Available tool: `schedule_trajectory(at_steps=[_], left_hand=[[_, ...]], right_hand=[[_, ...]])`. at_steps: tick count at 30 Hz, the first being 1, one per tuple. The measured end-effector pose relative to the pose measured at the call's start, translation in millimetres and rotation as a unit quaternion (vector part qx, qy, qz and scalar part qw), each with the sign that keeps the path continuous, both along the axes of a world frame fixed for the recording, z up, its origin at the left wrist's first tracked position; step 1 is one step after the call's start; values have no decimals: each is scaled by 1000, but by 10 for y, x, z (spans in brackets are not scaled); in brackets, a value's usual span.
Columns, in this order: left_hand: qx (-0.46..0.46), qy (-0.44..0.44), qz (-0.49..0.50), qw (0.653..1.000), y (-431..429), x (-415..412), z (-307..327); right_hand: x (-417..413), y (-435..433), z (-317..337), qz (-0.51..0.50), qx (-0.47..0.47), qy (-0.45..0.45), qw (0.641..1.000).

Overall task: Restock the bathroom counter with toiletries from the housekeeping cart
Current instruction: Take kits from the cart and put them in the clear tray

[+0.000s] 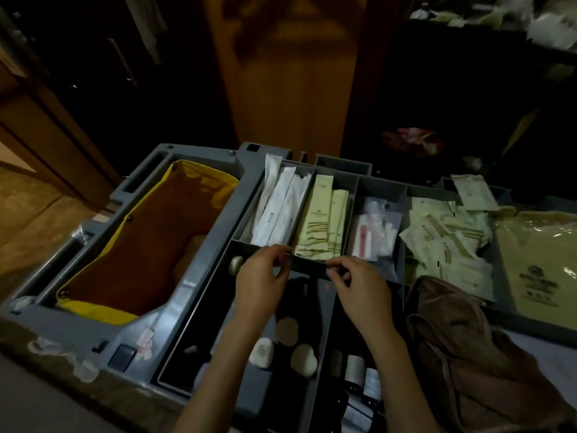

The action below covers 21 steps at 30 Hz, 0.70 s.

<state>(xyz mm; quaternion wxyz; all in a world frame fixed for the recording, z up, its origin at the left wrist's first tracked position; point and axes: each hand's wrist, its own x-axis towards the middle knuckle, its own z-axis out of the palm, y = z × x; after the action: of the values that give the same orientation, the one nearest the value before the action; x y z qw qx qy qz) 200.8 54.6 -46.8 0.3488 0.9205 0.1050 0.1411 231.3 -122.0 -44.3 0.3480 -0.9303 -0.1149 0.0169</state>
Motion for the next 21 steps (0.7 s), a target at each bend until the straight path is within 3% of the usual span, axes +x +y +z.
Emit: schedule_trajectory(at_steps=[7, 12, 16, 21], left_hand=[[-112, -28, -16, 993, 343, 419, -99], [-202, -16, -69, 977, 467, 713, -149], [-224, 2, -137, 965, 502, 890, -168], [-269, -8, -149, 951, 564, 971, -243]], right_hand=[[185, 132, 1, -65, 1, -16, 998], [214, 285, -71, -94, -52, -26, 994], [192, 359, -81, -142, -45, -40, 988], [345, 520, -57, -199, -11, -71, 977]])
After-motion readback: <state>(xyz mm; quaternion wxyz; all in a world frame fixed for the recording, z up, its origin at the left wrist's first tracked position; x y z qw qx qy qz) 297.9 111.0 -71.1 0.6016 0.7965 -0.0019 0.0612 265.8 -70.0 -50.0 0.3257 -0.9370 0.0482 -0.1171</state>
